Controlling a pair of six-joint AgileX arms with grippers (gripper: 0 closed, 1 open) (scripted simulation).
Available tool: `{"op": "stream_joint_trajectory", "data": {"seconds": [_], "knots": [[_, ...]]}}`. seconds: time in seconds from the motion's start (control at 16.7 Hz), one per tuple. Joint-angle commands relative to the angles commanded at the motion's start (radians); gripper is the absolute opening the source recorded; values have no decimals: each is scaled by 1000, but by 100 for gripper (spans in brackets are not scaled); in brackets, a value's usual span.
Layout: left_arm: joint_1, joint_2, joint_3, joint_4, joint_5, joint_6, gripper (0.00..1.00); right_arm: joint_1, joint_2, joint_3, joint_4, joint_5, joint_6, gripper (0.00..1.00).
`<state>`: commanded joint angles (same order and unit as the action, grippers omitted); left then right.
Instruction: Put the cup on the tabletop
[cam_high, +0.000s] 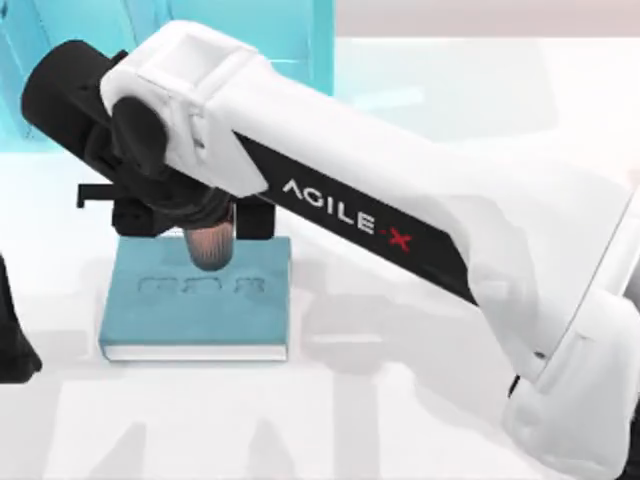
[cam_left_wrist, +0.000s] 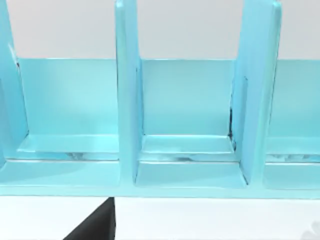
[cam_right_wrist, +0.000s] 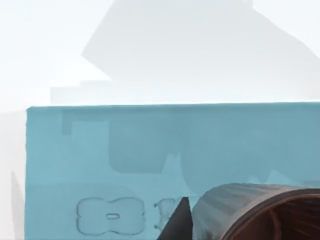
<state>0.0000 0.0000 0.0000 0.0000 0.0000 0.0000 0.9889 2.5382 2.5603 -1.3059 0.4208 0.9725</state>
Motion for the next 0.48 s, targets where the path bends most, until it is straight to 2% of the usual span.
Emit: {"op": "stream_joint_trajectory", "data": {"seconds": [0.48], "knots": [[0,0,0,0,0,0,100,-8,-19,-7,0,-2,-9,0]]}}
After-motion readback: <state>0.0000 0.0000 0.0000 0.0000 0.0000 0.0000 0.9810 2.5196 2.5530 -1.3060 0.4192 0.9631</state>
